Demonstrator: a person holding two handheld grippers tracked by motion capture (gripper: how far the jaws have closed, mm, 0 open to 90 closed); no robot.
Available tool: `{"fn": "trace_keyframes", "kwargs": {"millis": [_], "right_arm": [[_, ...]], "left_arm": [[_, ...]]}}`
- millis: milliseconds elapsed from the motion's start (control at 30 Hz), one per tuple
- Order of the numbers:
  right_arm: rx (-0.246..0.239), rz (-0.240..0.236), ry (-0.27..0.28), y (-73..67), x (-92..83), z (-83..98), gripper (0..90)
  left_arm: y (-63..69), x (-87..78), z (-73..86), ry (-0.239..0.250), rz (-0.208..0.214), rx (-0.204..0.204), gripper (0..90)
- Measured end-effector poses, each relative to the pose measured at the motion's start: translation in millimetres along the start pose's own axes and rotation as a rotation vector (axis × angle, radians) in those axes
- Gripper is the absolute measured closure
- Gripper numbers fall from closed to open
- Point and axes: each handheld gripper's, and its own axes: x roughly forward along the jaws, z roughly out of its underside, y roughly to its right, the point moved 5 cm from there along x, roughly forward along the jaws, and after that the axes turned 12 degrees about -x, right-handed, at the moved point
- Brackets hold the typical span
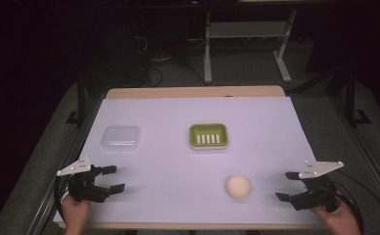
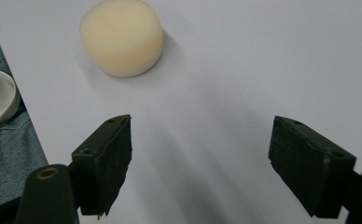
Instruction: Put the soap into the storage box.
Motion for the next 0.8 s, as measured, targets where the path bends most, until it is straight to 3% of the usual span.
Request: {"fn": "trace_keyframes", "kwargs": {"millis": [800], "right_arm": [[-0.048,-0.041,-0.016,-13.9,12.6,-21.1,19.2]], "left_arm": [[3.1,0.2,-0.3,0.003,0.009,0.004,13.2]]}}
